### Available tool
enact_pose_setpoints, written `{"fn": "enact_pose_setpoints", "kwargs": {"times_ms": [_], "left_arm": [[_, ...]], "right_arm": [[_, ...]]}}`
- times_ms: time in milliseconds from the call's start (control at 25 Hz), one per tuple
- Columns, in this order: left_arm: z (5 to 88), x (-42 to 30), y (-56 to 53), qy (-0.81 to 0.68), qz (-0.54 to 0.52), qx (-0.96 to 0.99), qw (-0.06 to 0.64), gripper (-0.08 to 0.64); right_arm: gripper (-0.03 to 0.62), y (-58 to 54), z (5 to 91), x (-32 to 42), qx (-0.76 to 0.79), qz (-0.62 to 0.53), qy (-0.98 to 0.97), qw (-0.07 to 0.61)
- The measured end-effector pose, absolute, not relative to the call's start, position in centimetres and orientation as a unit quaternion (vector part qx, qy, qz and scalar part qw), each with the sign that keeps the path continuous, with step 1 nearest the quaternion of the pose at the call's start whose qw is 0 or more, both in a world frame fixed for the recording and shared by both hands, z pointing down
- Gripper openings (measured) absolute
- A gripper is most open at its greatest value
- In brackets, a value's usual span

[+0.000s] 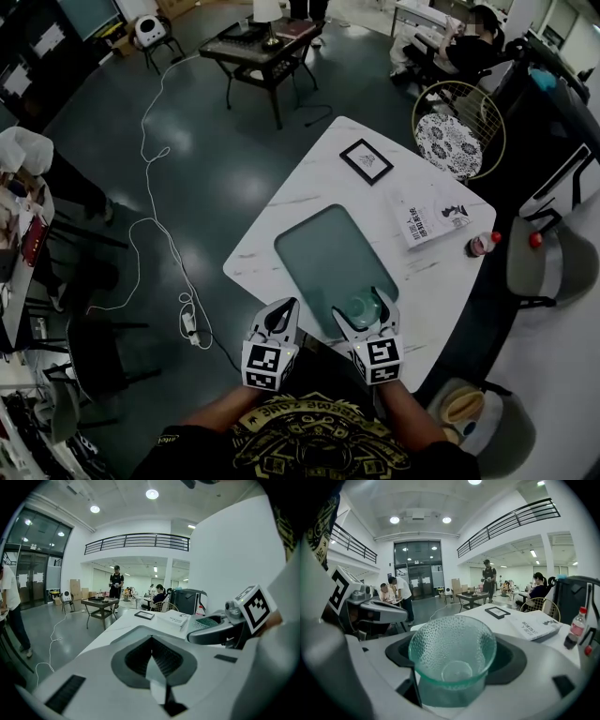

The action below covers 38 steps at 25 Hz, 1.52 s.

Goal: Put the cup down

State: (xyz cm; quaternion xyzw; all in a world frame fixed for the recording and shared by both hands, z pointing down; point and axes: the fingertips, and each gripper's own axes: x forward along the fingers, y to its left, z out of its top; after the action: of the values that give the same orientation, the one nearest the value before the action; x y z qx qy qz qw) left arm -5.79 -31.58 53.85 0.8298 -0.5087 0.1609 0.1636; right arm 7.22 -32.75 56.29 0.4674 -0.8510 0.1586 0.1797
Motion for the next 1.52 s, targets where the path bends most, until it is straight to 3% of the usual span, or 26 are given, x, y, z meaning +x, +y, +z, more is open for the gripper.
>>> {"fn": "enact_pose_setpoints", "kwargs": {"times_ms": [1520], "left_arm": [[59.1,-5.4,-35.6,-0.478,0.205,0.832,0.192,0.011]], "right_arm": [[0.407,-36.8,65.0,6.7,0.466,0.131,-0.845,0.227]]}}
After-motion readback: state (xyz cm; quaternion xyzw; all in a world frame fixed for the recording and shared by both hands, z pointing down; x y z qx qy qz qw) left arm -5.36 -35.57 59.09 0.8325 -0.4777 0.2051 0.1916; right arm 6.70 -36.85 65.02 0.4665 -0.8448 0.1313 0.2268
